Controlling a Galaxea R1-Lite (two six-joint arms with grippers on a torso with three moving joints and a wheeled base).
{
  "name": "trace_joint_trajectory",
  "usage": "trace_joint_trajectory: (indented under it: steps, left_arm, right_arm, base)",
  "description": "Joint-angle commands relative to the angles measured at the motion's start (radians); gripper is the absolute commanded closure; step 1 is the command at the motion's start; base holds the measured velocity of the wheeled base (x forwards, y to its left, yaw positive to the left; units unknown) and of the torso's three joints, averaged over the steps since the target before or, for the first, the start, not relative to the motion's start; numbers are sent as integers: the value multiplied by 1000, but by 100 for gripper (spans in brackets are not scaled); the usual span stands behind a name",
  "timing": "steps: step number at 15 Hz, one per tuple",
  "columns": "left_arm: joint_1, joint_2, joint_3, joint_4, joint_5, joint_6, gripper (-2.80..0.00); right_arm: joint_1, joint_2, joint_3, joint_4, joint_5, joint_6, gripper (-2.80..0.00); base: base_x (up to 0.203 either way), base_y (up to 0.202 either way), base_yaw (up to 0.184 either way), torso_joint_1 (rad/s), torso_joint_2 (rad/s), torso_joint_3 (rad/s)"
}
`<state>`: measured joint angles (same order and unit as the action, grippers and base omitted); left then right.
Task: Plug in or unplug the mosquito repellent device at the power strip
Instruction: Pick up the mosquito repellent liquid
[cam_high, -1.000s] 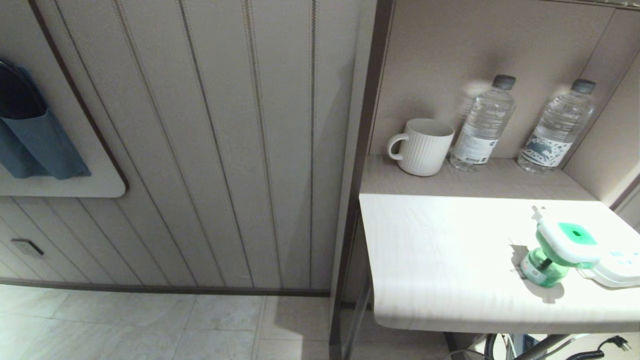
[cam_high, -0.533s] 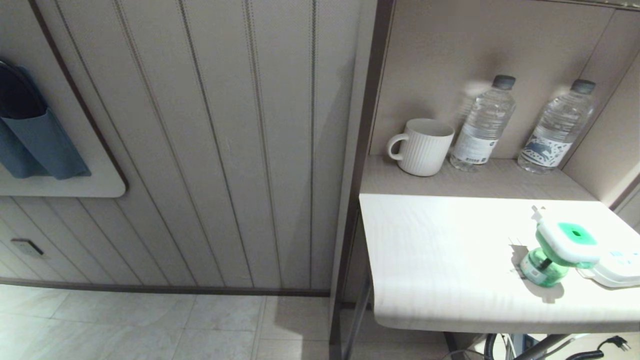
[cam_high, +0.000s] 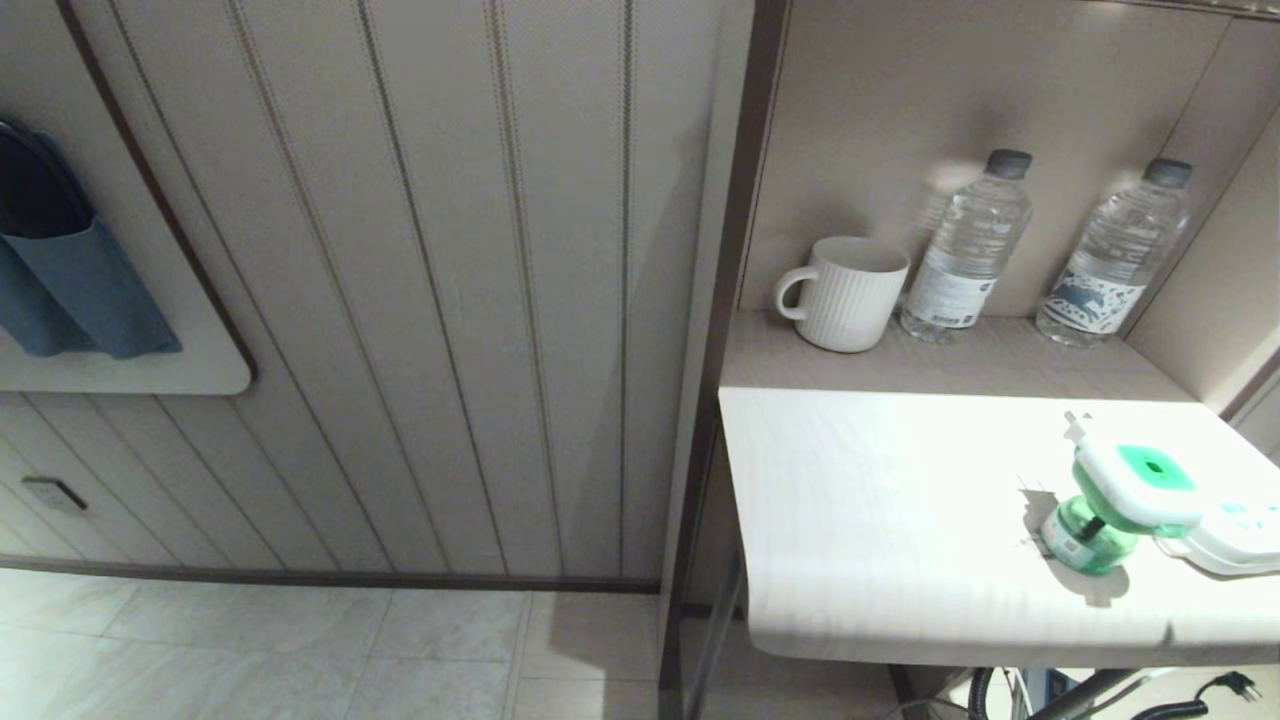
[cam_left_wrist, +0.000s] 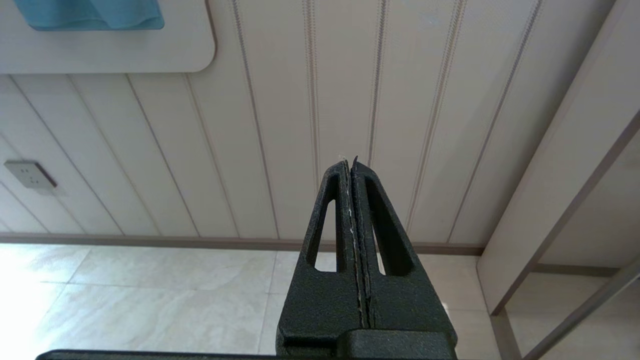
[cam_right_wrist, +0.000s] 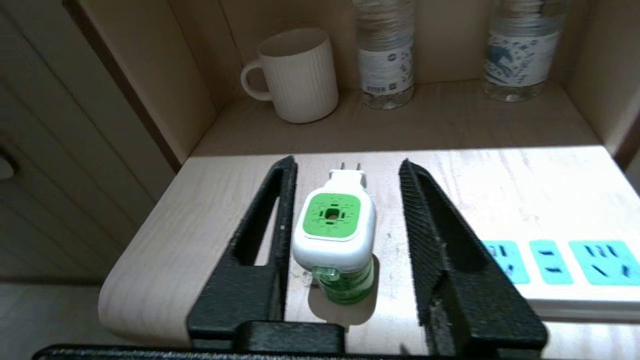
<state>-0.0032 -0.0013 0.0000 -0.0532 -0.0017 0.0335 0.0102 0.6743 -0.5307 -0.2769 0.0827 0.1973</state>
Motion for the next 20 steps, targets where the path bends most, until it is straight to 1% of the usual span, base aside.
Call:
trace_joint_trajectory:
  steps: [1,2,3,4,6,8,10,12,14,17,20]
  left_arm:
    - [0,1,0,0,0,0,0]
    - [0,1,0,0,0,0,0]
    - [0,1,0,0,0,0,0]
    - [-1,1,0,0,0,0,0]
    - [0,1,0,0,0,0,0]
    - [0,1,0,0,0,0,0]
    - [0,1,0,0,0,0,0]
    - [0,1,0,0,0,0,0]
    - [0,1,0,0,0,0,0]
    - [0,1,0,0,0,0,0]
    - [0,1,0,0,0,0,0]
  right_arm:
    - [67,82,10,-10,12,-59,-280]
    - [123,93,15,-12,14,-119,-280]
    - [152,110,15,-18,11,-174,-280]
    - [147,119,13,-46,-1,-184,-280]
    - [148,121,39,-95,-66,-206,-280]
    - [148,132,89,-163,-86,-236,-280]
    - [149,179,132,-272,-106,-235,-280]
    - [156,227,172,-382,-140,-215,-280]
    - [158,276,187,-431,-141,-168,-280]
    - [170,324,227,-520,-142,-160,-280]
    - [191,342,253,-550,-144,-156,-280]
  base:
    - [0,0,0,0,0,0]
    - [0,0,0,0,0,0]
    - [0,0,0,0,0,0]
    - [0,0,0,0,0,0]
    - [0,0,0,0,0,0]
    - [0,0,0,0,0,0]
    - [0,0,0,0,0,0]
    - [0,0,0,0,0,0]
    - [0,0,0,0,0,0]
    - [0,0,0,0,0,0]
    - [0,0,0,0,0,0]
